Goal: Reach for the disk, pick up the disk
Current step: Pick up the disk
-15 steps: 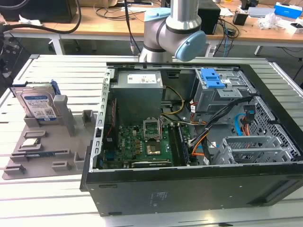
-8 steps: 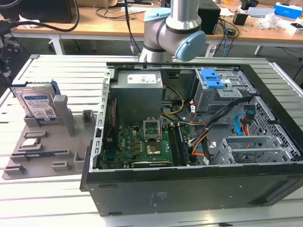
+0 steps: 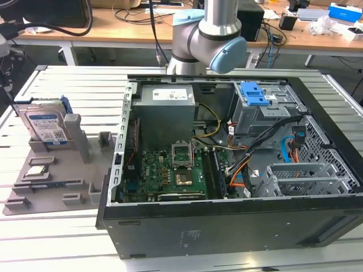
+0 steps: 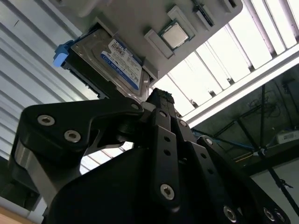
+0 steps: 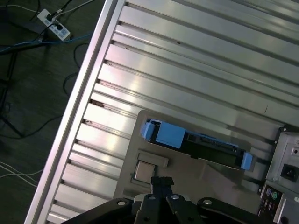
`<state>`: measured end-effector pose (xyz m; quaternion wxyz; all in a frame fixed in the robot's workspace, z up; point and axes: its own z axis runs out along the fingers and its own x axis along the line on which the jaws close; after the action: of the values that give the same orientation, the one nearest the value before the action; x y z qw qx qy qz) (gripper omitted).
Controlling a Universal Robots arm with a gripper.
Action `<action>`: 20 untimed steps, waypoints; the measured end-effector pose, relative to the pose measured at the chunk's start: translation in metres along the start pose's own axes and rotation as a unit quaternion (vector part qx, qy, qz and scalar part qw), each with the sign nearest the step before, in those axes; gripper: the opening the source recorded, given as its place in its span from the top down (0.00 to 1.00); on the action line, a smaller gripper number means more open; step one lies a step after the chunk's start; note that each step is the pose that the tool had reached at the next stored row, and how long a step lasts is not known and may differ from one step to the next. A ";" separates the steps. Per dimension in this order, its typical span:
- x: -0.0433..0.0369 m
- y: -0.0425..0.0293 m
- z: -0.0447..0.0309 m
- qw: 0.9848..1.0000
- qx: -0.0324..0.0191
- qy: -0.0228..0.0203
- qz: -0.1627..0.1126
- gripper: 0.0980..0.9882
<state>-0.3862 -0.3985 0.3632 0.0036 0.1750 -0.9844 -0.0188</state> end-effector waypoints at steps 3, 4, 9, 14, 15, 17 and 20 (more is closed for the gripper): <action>0.0000 0.0000 0.0000 1.000 0.000 0.001 -0.017 0.99; 0.0000 0.0000 0.0000 1.000 0.000 0.001 -0.025 0.99; 0.0000 0.0000 0.0000 0.999 0.000 0.002 -0.047 0.99; 0.0000 0.0000 0.0000 0.997 0.000 0.003 -0.071 0.99; 0.0000 0.0000 0.0000 0.997 0.000 0.003 -0.075 0.99; 0.0000 0.0000 0.0000 0.997 0.000 0.003 -0.083 0.99; 0.0000 0.0000 0.0000 0.995 0.000 0.004 -0.098 0.99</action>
<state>-0.3862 -0.3985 0.3632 0.0054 0.2705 -0.9625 -0.0183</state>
